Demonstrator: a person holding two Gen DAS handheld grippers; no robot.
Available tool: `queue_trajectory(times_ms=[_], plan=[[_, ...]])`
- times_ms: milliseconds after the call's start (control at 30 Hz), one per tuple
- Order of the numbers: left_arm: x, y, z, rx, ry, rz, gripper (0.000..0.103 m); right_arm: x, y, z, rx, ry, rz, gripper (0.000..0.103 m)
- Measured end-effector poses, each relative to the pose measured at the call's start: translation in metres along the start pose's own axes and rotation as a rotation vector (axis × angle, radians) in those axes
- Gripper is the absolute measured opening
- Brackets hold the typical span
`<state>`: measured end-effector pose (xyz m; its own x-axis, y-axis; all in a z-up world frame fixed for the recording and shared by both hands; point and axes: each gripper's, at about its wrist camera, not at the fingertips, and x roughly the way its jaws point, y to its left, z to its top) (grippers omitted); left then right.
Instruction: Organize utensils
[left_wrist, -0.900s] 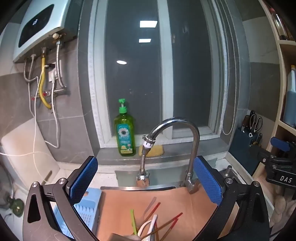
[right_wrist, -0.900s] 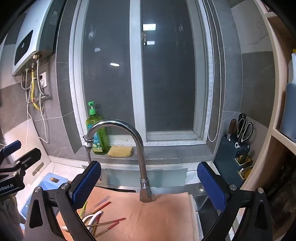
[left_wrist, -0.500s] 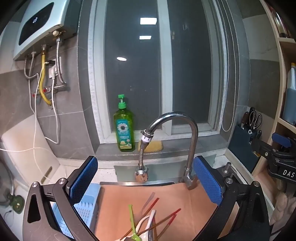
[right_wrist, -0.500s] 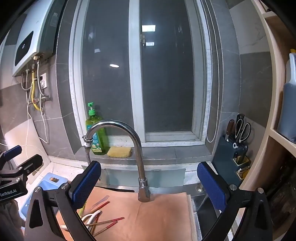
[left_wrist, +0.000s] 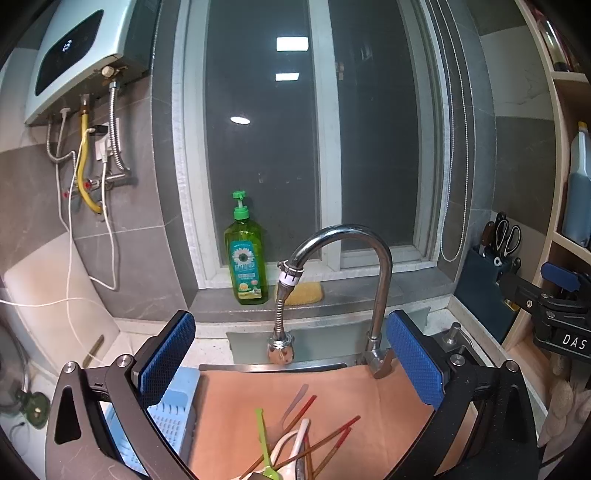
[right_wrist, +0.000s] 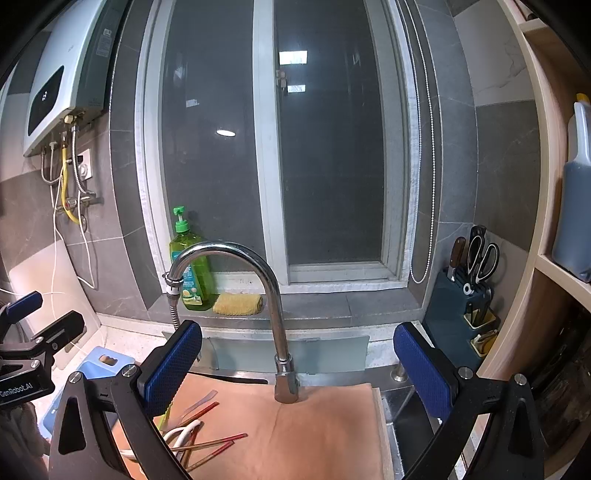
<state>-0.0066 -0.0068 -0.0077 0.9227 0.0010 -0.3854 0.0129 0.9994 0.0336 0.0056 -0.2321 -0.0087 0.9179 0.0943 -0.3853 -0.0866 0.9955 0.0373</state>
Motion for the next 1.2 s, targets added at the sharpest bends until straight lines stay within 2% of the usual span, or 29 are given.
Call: queue_trajectory(times_ms=[1200], plan=[[0.008,-0.006,0.002,0.016,0.006,-0.011,0.103,0.012,-0.001,-0.005,0.001,0.006,-0.009,0.103]])
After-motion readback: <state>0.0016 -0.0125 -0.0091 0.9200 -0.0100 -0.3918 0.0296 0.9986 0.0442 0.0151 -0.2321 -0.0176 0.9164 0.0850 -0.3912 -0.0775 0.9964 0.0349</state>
